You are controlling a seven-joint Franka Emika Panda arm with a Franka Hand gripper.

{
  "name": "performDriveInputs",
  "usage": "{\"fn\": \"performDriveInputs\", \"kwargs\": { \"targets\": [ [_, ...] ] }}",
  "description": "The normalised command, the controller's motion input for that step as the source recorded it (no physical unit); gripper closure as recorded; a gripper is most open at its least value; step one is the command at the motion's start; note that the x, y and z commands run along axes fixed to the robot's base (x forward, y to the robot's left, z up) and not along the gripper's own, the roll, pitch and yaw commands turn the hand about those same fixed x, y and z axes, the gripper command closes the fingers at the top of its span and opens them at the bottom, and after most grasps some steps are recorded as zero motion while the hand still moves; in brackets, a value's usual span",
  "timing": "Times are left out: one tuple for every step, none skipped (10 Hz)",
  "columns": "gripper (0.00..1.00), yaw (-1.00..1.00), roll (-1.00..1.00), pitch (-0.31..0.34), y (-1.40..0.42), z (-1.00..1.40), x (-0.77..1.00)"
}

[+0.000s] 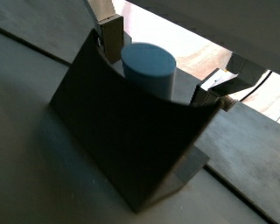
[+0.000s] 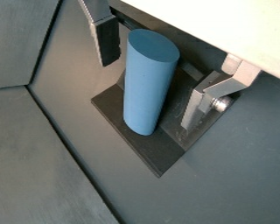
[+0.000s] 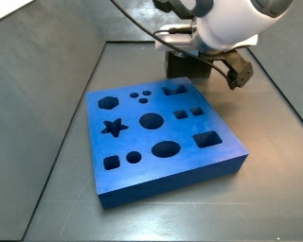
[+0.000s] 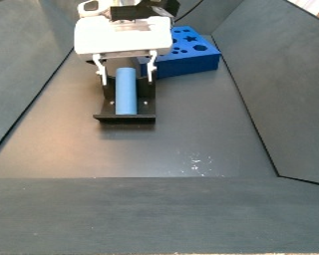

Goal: Pick up the oval object. Move up. Place the oval object on the fixture. Regrasp the oval object. Move to above the board. Insert the oval object.
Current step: Regrasp the oval object, then move to above the board.

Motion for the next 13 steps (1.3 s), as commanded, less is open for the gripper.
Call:
{"fn": "performDriveInputs", "kwargs": {
  "targets": [
    [0.0,0.01,0.07,-0.005,-0.02,-0.19,0.03],
    [0.0,0.01,0.07,-0.008,-0.02,-0.18,0.02],
    [0.0,0.01,0.07,-0.007,-0.02,-0.18,0.02],
    [0.0,0.01,0.07,-0.007,-0.02,-0.18,0.02],
    [1.0,0.0,0.0,0.0,0.0,0.0,0.0],
    [1.0,-0.09,-0.11,-0.081,0.19,1.0,-0.02],
    [1.0,-0.1,-0.13,-0.079,0.19,1.0,-0.02],
    [1.0,-0.1,-0.13,-0.069,0.18,1.0,-0.03],
    [1.0,-0.1,-0.14,-0.057,0.17,1.0,-0.03],
    [1.0,-0.1,-0.15,-0.033,0.17,1.0,-0.04],
    [1.0,-0.09,-0.15,-0.02,0.16,1.0,-0.04],
    [1.0,-0.09,-0.14,-0.015,0.16,1.0,-0.04],
    [1.0,-0.07,-0.13,-0.014,0.15,1.0,-0.05]
  ]
}}
